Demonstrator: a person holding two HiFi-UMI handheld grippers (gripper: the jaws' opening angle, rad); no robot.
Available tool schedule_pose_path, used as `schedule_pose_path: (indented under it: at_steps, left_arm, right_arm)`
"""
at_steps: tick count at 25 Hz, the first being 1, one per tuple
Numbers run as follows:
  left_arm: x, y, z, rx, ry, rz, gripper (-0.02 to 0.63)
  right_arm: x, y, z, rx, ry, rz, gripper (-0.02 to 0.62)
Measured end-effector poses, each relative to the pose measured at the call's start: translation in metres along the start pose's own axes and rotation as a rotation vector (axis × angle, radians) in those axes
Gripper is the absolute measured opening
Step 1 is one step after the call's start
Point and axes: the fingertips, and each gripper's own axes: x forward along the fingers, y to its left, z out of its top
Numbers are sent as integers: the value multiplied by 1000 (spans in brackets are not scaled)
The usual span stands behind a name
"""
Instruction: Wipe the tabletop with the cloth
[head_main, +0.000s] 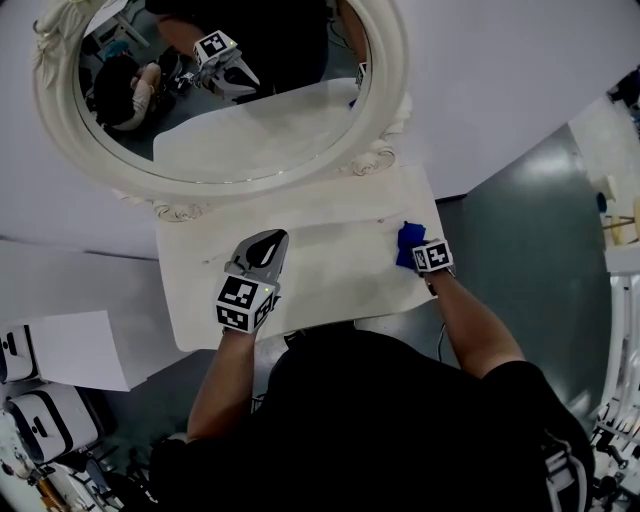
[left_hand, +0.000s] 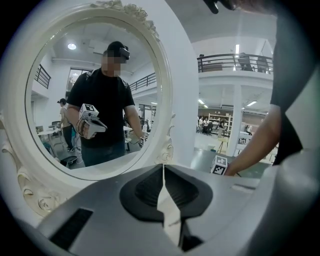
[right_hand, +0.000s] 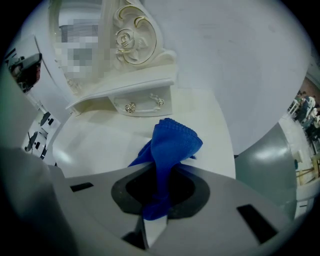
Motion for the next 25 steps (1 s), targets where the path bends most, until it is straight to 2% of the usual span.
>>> schedule_pose_path:
  at_steps: [8, 12, 15, 20, 25]
  left_arm:
    - [-13, 6, -4, -11, -2, 31, 18]
    - [-25, 12, -7, -16, -7, 51, 17]
    - [-42, 19, -10, -21, -15, 74, 17]
    - [-80, 38, -18, -41, -26, 132, 18]
    - [-121, 55, -33, -68, -32, 191, 17]
  right_arm:
    - [-1, -2, 2, -17, 2, -29, 40]
    - [0, -4, 2, -6, 36, -60, 40]
    - [-1, 4, 5, -38, 69, -97, 40]
    - [7, 68, 29, -128, 65, -23, 40]
    - [26, 179, 69, -278, 36, 105, 40]
